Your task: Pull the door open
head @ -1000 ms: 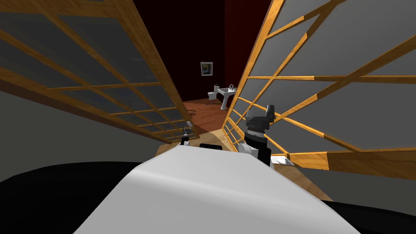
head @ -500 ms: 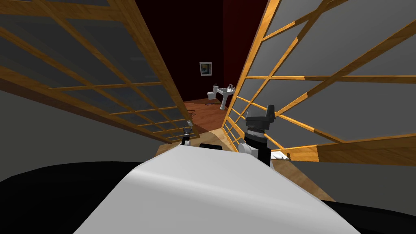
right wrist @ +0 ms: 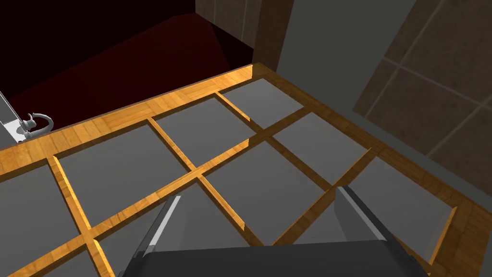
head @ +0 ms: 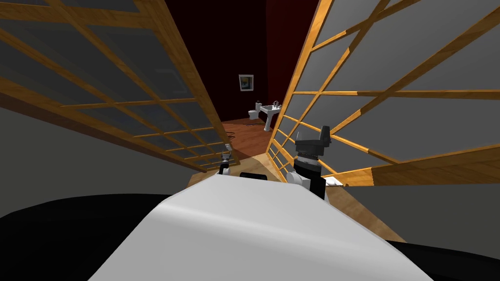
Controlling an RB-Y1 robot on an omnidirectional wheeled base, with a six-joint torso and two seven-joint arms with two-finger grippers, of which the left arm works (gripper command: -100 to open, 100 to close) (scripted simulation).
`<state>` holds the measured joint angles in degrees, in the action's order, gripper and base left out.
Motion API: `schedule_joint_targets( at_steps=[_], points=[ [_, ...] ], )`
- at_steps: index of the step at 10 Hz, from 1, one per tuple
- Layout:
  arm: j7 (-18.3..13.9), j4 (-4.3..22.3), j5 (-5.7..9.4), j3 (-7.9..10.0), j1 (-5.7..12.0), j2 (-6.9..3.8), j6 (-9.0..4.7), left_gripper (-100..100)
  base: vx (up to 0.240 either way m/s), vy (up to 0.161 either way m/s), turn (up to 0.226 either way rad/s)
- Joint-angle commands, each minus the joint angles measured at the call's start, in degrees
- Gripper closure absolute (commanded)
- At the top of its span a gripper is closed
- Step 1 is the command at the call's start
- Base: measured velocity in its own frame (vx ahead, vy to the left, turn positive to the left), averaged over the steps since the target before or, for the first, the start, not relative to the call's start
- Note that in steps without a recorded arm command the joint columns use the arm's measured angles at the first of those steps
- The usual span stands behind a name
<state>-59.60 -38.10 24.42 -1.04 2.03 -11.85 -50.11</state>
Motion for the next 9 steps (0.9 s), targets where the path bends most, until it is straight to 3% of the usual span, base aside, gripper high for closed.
schedule_joint_targets(
  at_steps=[1,9],
  points=[
    [-2.1,0.2,0.53,-0.19,0.26,0.14,0.07,-100,-0.057,0.016,-0.018],
    [-14.9,-0.8,5.45,-1.88,1.17,1.62,1.31,-100,-0.064,0.012,-0.033]
  ],
)
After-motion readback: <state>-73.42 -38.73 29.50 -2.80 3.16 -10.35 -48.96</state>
